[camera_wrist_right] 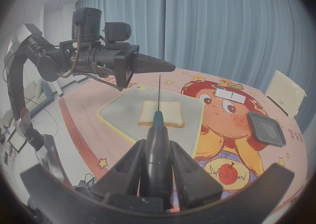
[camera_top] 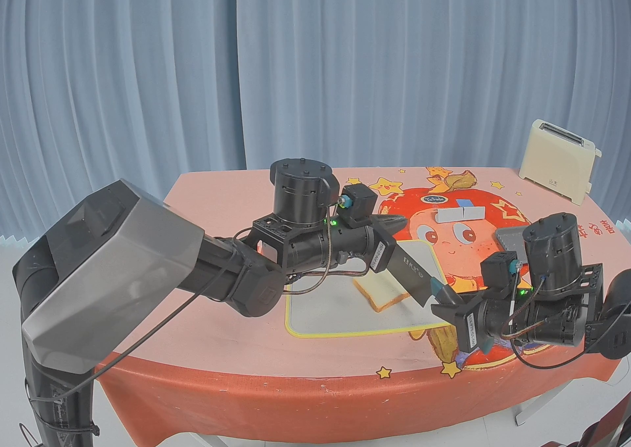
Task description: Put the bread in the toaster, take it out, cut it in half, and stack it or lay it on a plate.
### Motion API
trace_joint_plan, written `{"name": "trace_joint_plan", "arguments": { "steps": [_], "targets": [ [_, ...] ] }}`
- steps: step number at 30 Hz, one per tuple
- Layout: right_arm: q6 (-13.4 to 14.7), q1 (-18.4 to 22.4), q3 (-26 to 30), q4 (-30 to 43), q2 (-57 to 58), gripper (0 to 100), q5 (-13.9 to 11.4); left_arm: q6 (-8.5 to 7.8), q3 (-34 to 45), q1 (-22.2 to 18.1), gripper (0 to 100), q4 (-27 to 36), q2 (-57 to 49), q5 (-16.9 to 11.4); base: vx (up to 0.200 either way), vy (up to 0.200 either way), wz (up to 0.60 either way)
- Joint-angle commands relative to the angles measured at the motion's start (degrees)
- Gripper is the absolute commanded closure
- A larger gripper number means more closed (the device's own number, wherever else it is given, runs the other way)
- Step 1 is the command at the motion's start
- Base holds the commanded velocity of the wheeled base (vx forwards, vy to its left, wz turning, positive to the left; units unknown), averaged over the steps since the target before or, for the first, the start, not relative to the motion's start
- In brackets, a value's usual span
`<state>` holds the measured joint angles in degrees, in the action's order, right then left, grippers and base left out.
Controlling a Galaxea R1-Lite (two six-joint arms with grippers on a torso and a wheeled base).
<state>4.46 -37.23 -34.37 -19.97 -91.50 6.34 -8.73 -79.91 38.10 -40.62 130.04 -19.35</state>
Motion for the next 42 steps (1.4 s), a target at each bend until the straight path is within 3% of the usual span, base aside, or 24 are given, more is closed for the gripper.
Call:
{"name": "trace_joint_plan", "arguments": {
  "steps": [1, 42],
  "targets": [
    [0.0, 0.0, 0.0, -0.1, 0.1, 100, 0.0, 0.29, -0.4, 0.0, 100, 0.0, 0.0, 0.0, 0.0, 0.0, 0.0],
    [0.0, 0.0, 0.4, -0.1, -1.4, 100, 0.0, 0.64, 4.1, -0.3, 100, -4.3, 4.6, 0.0, 0.0, 0.0, 0.0]
  ]
}}
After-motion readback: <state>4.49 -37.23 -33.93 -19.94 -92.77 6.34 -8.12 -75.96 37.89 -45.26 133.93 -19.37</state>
